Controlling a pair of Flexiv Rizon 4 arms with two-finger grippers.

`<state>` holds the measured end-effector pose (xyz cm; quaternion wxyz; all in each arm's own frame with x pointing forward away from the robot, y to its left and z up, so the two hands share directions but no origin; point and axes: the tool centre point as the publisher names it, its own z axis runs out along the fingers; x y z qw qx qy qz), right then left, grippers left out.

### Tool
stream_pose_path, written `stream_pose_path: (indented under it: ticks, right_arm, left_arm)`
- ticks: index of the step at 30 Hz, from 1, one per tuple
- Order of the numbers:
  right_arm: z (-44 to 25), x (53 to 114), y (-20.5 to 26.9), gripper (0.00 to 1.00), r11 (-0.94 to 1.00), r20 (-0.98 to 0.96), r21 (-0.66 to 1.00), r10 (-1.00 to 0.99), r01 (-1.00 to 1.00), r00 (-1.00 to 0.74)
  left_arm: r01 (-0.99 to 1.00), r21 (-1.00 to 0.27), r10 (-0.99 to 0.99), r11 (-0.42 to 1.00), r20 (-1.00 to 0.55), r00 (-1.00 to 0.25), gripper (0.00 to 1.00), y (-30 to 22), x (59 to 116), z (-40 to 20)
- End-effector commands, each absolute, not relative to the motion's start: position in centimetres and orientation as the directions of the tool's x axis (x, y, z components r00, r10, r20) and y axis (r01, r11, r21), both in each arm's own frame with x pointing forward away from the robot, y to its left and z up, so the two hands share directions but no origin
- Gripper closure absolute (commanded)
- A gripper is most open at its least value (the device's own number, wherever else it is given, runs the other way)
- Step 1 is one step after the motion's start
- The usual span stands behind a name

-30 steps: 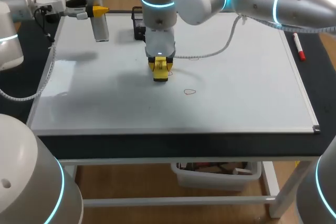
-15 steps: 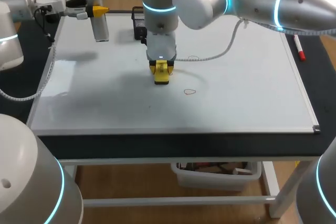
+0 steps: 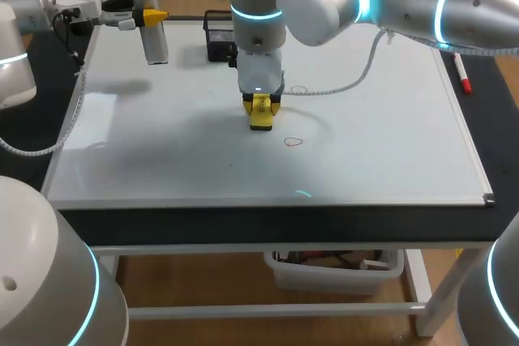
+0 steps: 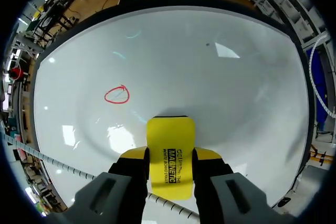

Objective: Pick up the inspection probe, press it on each red-marked spot on the whiteboard one by one, put down the probe, pick up the eraser, and wipe off all the red marks.

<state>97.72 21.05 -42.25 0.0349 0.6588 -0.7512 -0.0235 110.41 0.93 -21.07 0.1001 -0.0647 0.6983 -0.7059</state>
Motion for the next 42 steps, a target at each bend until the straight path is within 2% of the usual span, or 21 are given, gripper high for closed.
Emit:
stream_pose_path:
  ticks: [1, 22, 32, 42]
  right_arm:
    - [-42.3, 97.3, 19.5, 1.0, 0.134, 0.014, 0.071, -0.991, -0.988, -0.134]
    - [-38.8, 98.8, 15.9, 1.0, 0.144, 0.047, 0.039, -0.989, -0.989, -0.143]
    - [-36.7, 99.8, 9.7, 1.0, 0.282, 0.029, -0.016, -0.959, -0.959, -0.283]
    - [-35.0, 99.0, 1.5, 1.0, 0.443, -0.016, -0.033, -0.896, -0.896, -0.443]
  left_arm:
    - [0.053, -0.999, -0.231, -0.007, -0.05, -0.972, 1.0, 0.9, 110.4, -21.1]
    - [0.053, -0.999, -0.231, -0.007, -0.05, -0.972, 1.0, 0.9, 110.4, -21.1]
    - [0.053, -0.999, -0.231, -0.007, -0.05, -0.972, 1.0, 0.9, 110.4, -21.1]
    - [0.053, -0.999, -0.231, -0.007, -0.05, -0.972, 1.0, 0.9, 110.4, -21.1]
